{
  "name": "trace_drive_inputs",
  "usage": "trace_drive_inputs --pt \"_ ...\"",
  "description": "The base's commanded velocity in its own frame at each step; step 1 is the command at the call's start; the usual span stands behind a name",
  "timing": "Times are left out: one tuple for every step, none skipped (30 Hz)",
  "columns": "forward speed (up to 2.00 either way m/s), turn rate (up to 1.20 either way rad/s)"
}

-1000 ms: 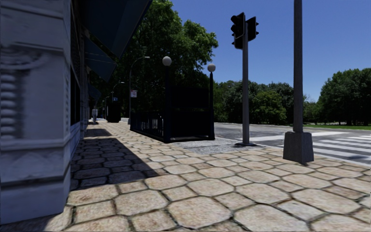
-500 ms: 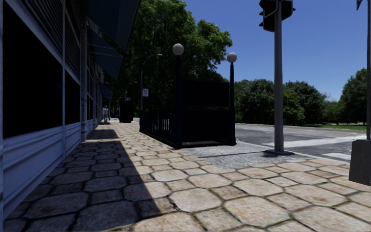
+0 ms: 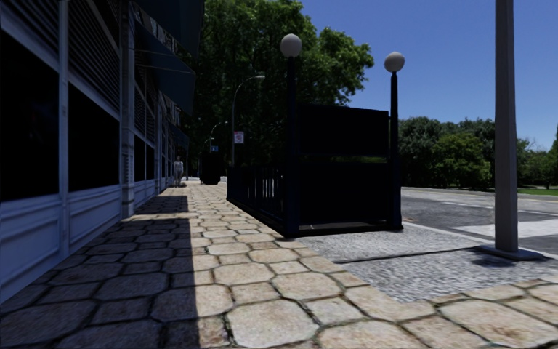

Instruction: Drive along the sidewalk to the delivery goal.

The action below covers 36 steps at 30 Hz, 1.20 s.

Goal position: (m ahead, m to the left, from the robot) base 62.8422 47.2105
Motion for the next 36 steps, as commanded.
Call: trace_drive_inputs --pt "2.00 0.33" --pt "2.00 0.33" --pt "2.00 0.33" --pt "2.00 0.33" --pt "2.00 0.33" --pt "2.00 0.33" --pt "2.00 0.33" --pt "2.00 0.33" --pt "2.00 0.33" --pt "2.00 0.33" --pt "2.00 0.33" --pt "2.00 0.33" --pt "2.00 0.33" --pt "2.00 0.33" --pt "2.00 0.33" --pt "2.00 0.33" --pt "2.00 0.36" --pt "2.00 0.37" --pt "2.00 0.37" --pt "2.00 0.37" --pt "2.00 0.37" --pt "2.00 0.37" --pt "2.00 0.37" --pt "2.00 0.37" --pt "2.00 0.37" --pt "2.00 0.37" --pt "2.00 0.37" --pt "2.00 0.37" --pt "2.00 0.37" --pt "2.00 0.37" --pt "2.00 0.37" --pt "2.00 0.37" --pt "2.00 0.37" --pt "2.00 0.37" --pt "2.00 0.37" --pt "2.00 0.37"
